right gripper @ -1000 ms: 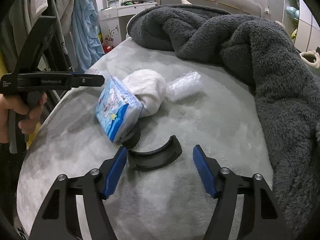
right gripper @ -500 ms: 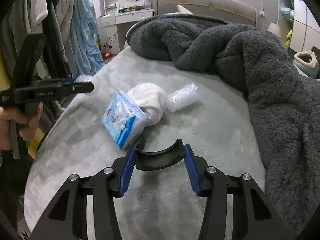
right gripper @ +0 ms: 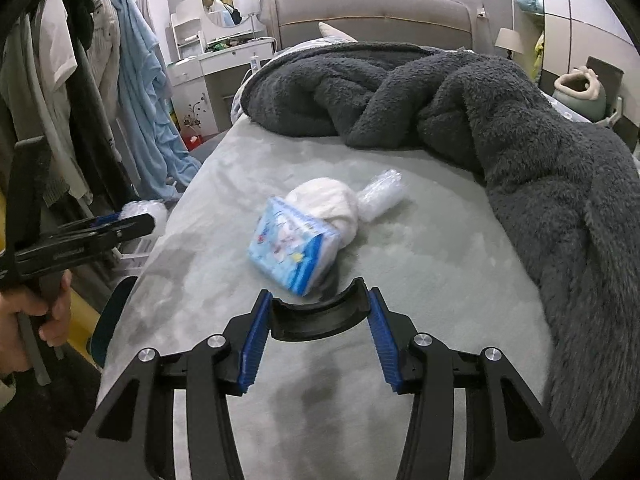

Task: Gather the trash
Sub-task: 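Carry the bubble-wrap roll and black ring over the teal bin with both tools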

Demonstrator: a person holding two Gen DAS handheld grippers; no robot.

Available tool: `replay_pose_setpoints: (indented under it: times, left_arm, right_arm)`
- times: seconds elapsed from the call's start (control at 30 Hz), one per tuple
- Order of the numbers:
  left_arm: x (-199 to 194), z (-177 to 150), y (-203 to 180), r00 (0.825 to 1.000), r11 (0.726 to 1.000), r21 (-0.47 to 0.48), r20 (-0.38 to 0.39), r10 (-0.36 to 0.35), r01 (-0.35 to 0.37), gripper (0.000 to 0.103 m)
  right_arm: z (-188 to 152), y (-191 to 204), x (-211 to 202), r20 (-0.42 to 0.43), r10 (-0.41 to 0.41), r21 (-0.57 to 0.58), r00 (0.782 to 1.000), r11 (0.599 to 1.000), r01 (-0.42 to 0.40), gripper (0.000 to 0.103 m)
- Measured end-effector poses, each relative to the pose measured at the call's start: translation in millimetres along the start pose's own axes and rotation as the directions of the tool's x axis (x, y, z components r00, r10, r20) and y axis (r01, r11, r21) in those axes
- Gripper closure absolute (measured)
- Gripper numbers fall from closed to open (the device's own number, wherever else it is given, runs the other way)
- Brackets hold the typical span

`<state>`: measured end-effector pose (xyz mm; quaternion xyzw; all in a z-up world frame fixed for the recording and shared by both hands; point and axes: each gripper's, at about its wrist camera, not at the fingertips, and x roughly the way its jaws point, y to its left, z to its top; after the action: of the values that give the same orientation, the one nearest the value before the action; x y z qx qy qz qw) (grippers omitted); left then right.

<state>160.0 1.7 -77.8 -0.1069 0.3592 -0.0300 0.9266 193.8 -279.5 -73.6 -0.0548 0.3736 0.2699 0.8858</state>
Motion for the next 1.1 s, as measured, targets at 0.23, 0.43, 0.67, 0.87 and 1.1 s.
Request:
replay_pose_setpoints:
  times: [0.23, 0.43, 0.67, 0.87, 1.1]
  left_arm:
    - [-30.3, -17.0, 18.8, 0.999, 0.999, -0.024, 0.012, 0.036, -0.036, 0.036]
    - [-38.3, -29.6, 31.0, 0.996, 0.996, -0.003, 0.000, 0.090, -0.090, 0.036]
    - [-38.3, -39.8, 51.4, 0.994, 0.994, -0.024, -0.030, 0.108, -0.109, 0.036]
    - [-32.9, -47.0, 72.5, 0.989, 0.989, -0.054, -0.068, 0.134, -0.138, 0.036]
    - [-19.7, -60.5, 104.3, 0.975, 0.978, -0.107, -0.151, 0.162, -0.179, 0.036]
  right_arm:
    - [-11.7, 35.9, -13.7, -0.002, 0.010, 0.021, 1.000, 1.000, -0.010, 0.054]
    - [-8.0, 65.0, -22.5, 0.005, 0.035, 0.002, 0.999, 0.999, -0.035, 0.054]
    - [0.9, 84.4, -17.0, 0.004, 0.063, -0.019, 0.998, 0.998, -0.063, 0.054]
    - [8.8, 106.8, -6.1, -0.006, 0.101, -0.050, 0.995, 0.994, -0.102, 0.054]
    - [28.0, 143.9, -1.6, 0.007, 0.156, -0.100, 0.988, 0.983, -0.154, 0.054]
